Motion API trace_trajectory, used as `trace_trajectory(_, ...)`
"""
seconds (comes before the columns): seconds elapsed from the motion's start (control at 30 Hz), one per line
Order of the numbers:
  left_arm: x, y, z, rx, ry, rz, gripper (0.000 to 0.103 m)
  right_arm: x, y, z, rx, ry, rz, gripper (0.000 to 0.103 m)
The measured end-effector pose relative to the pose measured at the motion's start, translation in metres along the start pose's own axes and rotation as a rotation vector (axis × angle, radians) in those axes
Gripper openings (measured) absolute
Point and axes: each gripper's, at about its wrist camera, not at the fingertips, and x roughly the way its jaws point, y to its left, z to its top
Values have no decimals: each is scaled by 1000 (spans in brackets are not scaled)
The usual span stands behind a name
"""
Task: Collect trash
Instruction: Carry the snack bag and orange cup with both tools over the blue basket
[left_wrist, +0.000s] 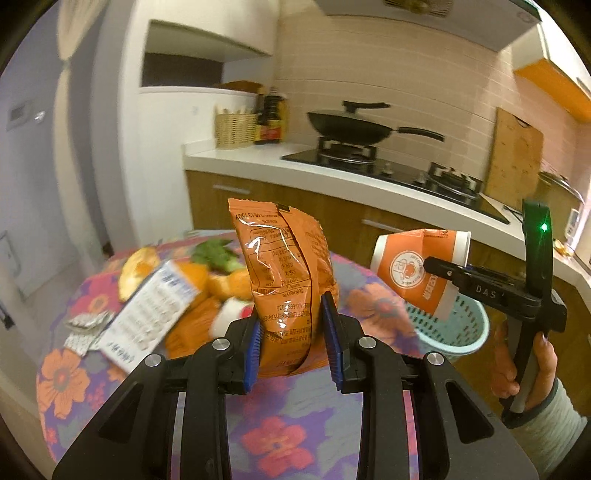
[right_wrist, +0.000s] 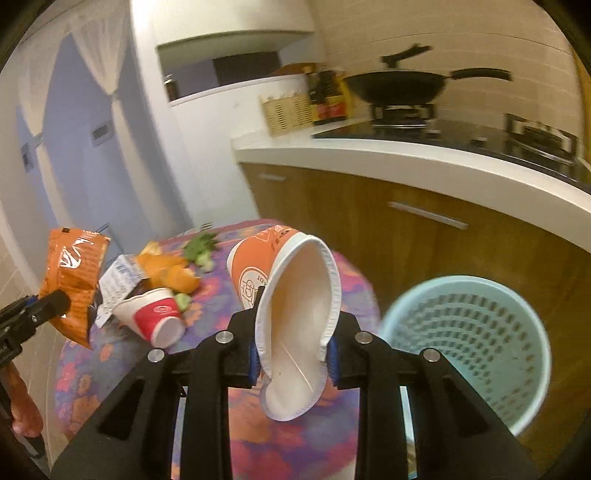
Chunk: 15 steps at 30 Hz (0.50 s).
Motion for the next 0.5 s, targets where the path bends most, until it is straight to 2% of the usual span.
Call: trace_trajectory(0.5,44,-113,30,201,48,-89,28,-51,-123,-15,187,-64,-148,24)
